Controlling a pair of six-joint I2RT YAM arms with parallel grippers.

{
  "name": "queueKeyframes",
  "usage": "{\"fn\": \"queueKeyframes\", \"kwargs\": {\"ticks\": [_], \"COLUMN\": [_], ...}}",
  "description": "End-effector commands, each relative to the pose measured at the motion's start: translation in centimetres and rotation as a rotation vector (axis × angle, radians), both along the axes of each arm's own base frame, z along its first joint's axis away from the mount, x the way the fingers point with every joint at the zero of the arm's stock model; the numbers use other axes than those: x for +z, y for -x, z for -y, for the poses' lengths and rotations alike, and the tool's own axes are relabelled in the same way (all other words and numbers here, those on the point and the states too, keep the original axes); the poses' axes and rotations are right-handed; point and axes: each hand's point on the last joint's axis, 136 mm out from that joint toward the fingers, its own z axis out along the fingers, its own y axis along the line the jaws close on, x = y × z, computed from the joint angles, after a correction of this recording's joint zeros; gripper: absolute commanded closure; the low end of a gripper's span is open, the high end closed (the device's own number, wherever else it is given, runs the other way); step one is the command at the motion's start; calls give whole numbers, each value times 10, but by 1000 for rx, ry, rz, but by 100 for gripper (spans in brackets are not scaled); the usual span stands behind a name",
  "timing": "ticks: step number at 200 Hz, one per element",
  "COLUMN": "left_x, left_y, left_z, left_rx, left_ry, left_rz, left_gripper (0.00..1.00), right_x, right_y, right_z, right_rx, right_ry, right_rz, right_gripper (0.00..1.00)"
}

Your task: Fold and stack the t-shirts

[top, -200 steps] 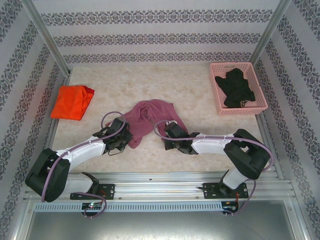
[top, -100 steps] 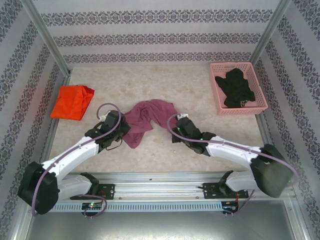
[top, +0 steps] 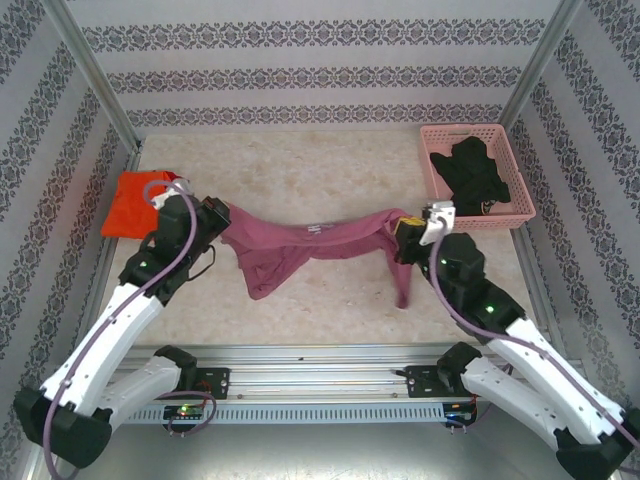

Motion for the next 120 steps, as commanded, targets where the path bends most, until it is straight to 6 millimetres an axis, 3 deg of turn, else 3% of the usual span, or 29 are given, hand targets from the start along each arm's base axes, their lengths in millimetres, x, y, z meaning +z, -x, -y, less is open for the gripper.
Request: {"fn": "queueKeyframes", "kwargs": {"ticks": [1,21,46,76,95,120], "left_x": [23,36,35,29,36,74], "left_y": [11,0,-36,-92,-134,-182], "left_z": [-17,-13,-3,-1,-4,-14], "left_rx": [23,-3,-36,-35,-40,-37], "left_ry": [-91,-120,-144,-78,-32,-15], "left_rz": [35,43,20,13,27,94], "left_gripper": [100,100,100,100,100,100], "right_x": [38,46,41,27,31,69], "right_y": [8,0,-29,-85,-128,-178], "right_z": [18,19,14,10,4,-5], "right_rx": [-45,-60,-78,-64,-43,-9], "right_ry": [27,82,131,91,78,61], "right_rz": [106,112,78,-4,-7,53], "right_gripper": [100,100,100,100,100,100]}}
